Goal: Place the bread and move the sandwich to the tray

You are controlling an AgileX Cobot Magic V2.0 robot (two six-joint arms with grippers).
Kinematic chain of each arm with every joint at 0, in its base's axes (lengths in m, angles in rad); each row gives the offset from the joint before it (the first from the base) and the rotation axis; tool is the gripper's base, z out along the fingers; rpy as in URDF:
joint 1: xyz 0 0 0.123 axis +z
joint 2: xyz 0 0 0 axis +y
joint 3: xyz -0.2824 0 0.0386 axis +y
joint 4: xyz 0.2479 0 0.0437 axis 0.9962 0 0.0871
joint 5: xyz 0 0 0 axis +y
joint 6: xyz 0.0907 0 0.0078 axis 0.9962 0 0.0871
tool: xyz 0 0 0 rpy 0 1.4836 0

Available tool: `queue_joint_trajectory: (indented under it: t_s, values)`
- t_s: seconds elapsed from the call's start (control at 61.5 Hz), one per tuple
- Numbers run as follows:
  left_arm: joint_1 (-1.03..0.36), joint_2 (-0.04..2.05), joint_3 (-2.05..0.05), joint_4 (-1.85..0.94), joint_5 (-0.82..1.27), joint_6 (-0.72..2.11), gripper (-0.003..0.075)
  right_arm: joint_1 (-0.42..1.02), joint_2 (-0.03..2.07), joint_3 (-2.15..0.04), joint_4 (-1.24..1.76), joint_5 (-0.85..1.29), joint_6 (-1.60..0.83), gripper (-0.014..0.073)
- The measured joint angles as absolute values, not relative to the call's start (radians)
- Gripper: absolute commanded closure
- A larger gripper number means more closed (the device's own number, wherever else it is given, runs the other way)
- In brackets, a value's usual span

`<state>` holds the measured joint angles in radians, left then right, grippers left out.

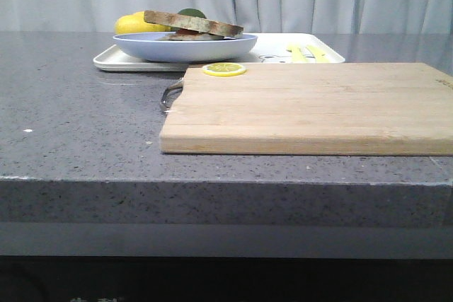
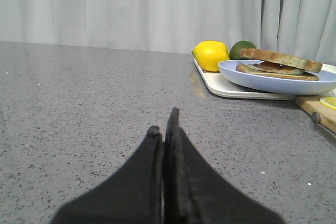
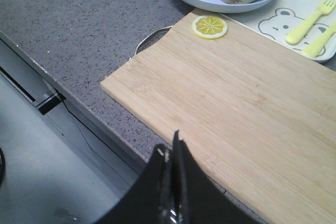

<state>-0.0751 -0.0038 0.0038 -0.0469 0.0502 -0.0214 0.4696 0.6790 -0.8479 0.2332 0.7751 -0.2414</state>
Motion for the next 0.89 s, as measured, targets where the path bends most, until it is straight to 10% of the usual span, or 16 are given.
queue_joint_trajectory:
  t_s: [0.894]
  values:
    - [-0.075, -0.004, 0.004, -0.049, 0.05, -0.019, 0.0741, 0.314, 0.508, -0.68, 0.239, 0.64, -0.241, 0.0662]
